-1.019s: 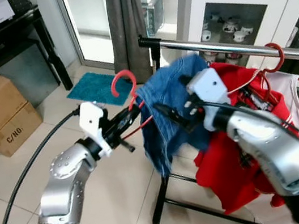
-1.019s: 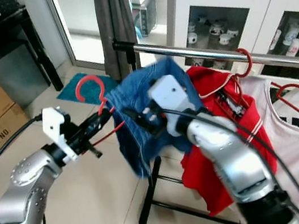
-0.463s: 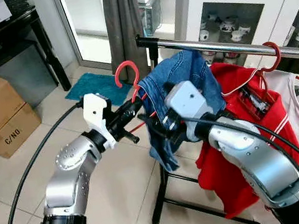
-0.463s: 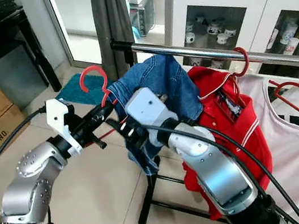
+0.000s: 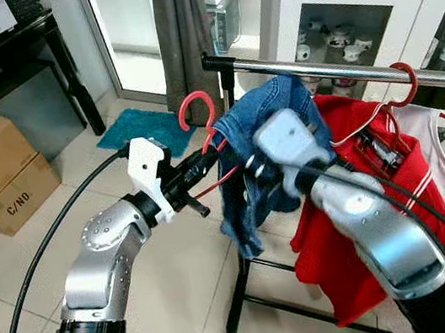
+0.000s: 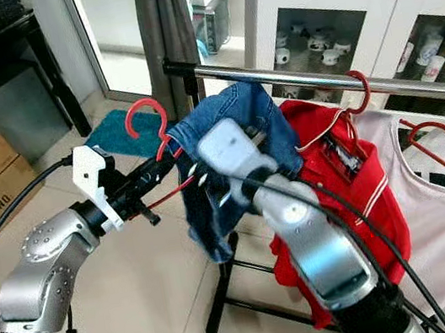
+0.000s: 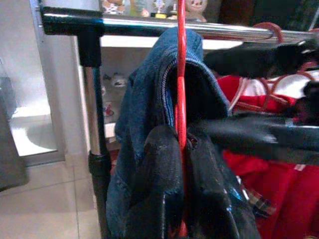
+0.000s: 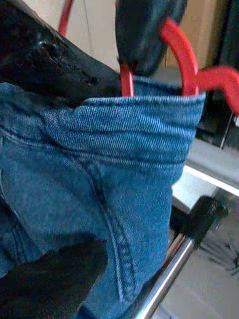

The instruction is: Hang hanger

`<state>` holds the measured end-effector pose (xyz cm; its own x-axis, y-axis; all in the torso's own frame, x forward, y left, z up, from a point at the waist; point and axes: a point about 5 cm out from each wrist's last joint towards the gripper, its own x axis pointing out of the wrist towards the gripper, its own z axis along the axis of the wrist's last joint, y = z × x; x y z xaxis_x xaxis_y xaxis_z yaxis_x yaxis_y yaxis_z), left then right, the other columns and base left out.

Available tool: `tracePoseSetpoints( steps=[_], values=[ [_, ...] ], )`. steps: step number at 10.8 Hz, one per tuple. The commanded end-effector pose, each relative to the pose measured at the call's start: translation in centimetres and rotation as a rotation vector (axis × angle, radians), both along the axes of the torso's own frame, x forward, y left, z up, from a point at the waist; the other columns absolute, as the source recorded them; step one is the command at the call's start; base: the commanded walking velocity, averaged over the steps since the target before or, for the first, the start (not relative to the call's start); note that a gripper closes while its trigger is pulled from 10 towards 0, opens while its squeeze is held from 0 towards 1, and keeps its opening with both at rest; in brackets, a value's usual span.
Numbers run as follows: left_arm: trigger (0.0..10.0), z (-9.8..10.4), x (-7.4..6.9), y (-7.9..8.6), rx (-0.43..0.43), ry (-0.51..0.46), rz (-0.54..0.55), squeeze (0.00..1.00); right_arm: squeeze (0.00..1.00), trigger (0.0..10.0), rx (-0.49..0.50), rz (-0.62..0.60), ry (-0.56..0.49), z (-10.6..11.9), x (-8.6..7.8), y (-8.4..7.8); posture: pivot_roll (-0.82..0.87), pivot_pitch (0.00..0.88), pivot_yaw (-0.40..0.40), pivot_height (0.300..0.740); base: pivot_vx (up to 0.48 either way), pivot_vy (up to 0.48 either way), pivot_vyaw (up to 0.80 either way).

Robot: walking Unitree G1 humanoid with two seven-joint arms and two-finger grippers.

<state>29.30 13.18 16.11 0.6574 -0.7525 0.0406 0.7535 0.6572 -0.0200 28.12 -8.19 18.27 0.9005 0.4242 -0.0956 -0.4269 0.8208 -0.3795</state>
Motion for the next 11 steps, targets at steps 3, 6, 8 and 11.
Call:
tracePoseSetpoints(
  steps=[3,6,8,11],
  values=[
    [0.0,1.1,-0.6,0.0,-0.019,-0.041,-0.042,0.00,0.00,10.0,0.015,-0.077,0.029,-0.6,0.5,-0.9,0.00,0.000,0.024,0.740,0.000,0.000,0.00],
    [0.0,0.7,-1.0,1.2,0.029,-0.026,-0.037,0.00,0.00,0.0,0.084,-0.067,0.059,-0.8,0.5,-1.3,0.01,0.000,0.022,0.740,0.000,0.000,0.00],
    [0.0,0.6,-1.0,2.2,0.058,-0.026,-0.030,0.00,0.00,0.0,0.104,-0.045,0.073,-0.8,0.6,-0.9,0.02,0.000,0.004,0.740,0.000,0.000,0.00],
    [0.0,0.5,-1.6,3.4,0.092,-0.019,-0.014,0.00,0.00,0.0,0.138,-0.039,0.093,-1.1,0.6,-1.1,0.04,0.000,-0.002,0.740,0.000,0.000,0.00]
  ],
)
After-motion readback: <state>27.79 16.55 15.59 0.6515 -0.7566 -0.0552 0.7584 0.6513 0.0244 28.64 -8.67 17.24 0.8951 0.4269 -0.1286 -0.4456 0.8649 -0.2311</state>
